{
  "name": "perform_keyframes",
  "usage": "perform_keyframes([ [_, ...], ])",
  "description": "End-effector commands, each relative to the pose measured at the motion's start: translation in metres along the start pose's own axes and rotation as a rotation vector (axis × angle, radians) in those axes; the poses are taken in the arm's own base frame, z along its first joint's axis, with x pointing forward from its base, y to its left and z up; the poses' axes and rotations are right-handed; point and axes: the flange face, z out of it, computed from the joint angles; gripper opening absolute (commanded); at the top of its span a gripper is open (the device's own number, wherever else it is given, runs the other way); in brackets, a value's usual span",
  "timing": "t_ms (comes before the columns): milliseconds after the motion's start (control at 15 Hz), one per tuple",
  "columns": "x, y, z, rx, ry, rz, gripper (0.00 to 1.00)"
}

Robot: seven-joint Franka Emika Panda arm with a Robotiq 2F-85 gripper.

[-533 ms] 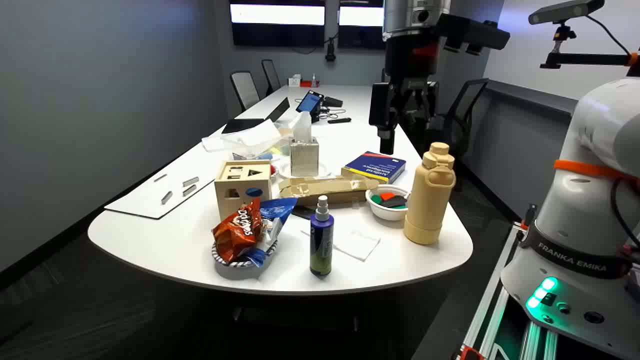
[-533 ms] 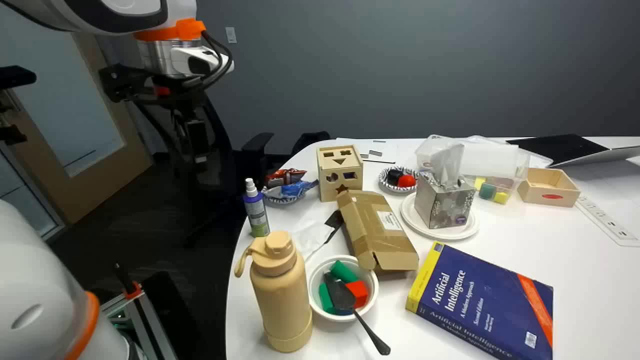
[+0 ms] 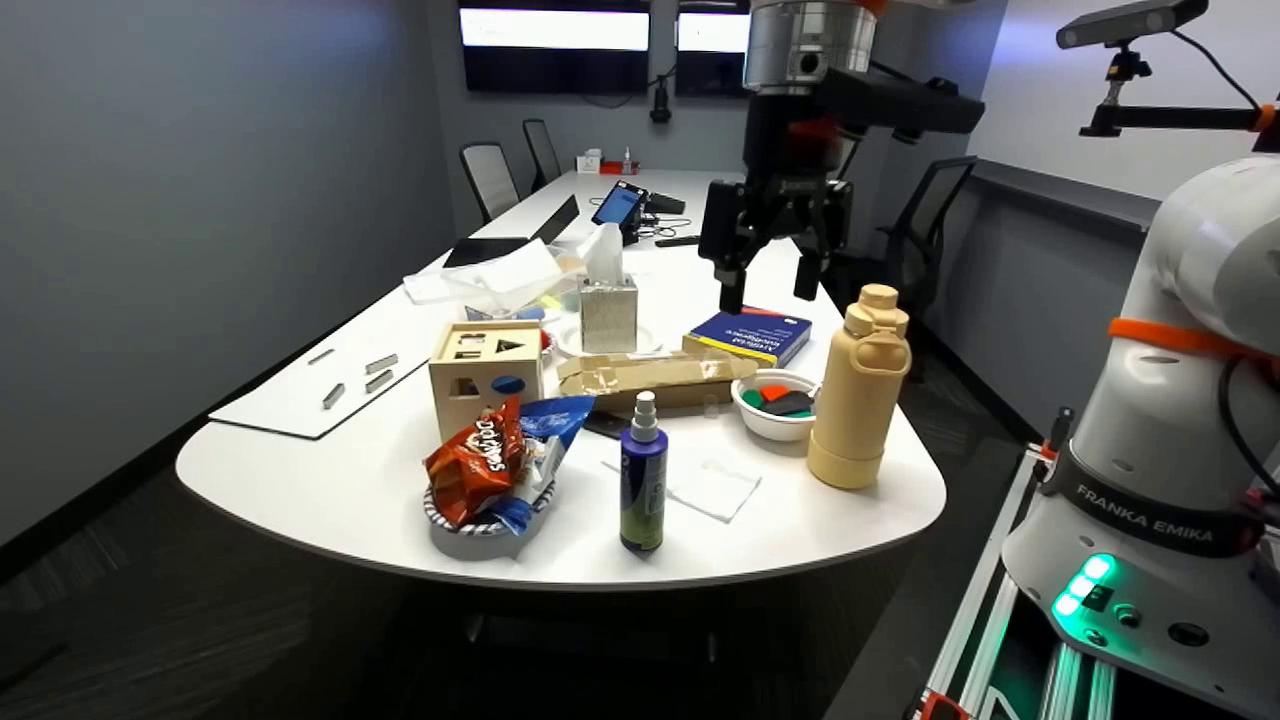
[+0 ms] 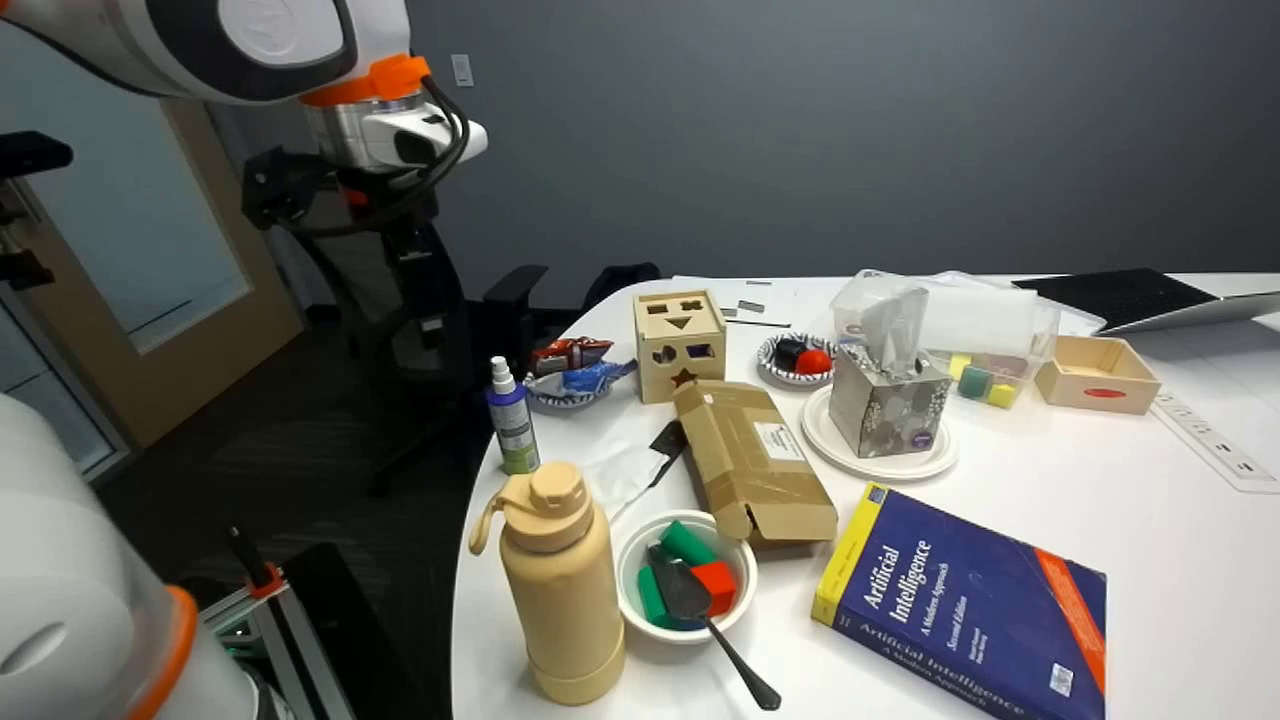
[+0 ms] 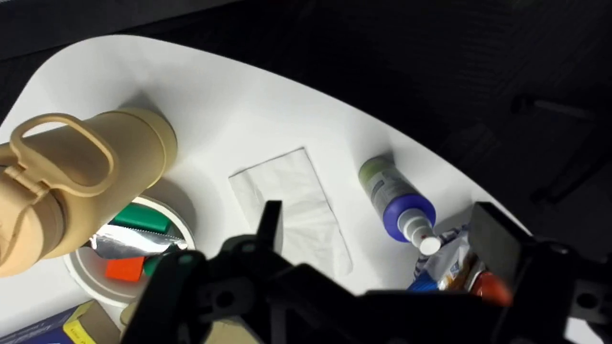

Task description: Use the napkin to wipe the top of the blue bottle.

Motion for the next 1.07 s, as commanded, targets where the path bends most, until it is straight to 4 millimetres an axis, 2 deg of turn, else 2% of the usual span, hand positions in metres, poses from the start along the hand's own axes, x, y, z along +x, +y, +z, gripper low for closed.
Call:
perform_keyframes([
  [0,0.026,-0.005,0.019,0.003,0.099,0.144,1.00],
  [267,0.052,0.000,0.048,-0.012,0.187,0.295,1.00],
  [533,0.073,0.009,0.087,-0.078,0.218,0.424,1.00],
  [1000,0.082,0.033,0.163,-0.165,0.091,0.612,1.00],
])
